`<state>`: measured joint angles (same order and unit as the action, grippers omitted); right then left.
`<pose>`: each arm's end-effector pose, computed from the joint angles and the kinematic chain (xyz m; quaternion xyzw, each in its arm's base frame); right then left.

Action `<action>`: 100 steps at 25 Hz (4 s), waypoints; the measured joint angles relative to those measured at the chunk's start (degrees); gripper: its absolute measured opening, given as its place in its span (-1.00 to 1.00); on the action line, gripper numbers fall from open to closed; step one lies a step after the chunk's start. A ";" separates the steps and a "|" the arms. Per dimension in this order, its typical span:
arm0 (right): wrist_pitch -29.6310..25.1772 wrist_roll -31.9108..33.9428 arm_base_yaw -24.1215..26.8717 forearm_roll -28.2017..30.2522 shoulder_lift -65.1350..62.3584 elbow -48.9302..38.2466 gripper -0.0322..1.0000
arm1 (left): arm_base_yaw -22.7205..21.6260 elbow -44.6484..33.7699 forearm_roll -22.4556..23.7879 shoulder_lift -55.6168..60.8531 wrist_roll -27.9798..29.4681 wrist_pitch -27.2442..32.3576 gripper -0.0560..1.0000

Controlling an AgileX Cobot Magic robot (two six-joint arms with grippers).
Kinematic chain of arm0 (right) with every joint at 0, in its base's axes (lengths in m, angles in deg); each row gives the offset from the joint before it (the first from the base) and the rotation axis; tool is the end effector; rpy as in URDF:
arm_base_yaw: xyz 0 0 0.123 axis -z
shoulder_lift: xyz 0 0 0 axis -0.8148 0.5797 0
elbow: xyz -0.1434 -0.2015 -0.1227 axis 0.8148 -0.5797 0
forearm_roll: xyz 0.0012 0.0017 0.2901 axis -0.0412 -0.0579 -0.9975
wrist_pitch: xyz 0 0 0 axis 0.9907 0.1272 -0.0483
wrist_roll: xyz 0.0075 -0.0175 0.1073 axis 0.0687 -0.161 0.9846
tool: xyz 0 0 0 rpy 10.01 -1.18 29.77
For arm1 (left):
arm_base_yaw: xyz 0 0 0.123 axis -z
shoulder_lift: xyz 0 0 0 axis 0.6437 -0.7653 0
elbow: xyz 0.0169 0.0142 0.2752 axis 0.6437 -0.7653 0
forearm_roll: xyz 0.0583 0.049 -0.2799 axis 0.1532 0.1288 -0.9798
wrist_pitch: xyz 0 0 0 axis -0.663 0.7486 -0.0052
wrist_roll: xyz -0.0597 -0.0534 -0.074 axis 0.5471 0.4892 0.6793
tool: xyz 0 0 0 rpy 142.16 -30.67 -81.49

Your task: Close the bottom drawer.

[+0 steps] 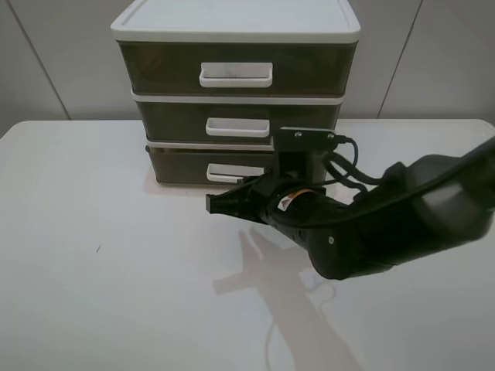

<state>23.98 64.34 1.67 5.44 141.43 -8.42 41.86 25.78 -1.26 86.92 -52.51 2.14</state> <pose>0.2400 0.2519 0.0654 -0.0962 0.8641 0.1817 0.4594 0.0524 -0.0063 0.2892 0.0599 0.8487 -0.0040 0.5255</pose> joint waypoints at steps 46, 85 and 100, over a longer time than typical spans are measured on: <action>-95.93 10.39 49.88 36.20 -104.04 -6.28 0.65 | 0.00 0.00 0.00 0.00 0.00 0.00 0.47; -97.14 2.86 49.94 37.38 -107.07 -8.32 0.65 | 0.00 0.00 0.00 0.00 0.00 0.00 0.47; -97.14 2.86 49.94 37.38 -107.07 -8.32 0.65 | 0.00 0.00 0.00 0.00 0.00 0.00 0.47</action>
<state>-73.16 67.21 51.62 42.82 34.36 -16.74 41.86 25.78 -1.26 86.92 -52.51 2.14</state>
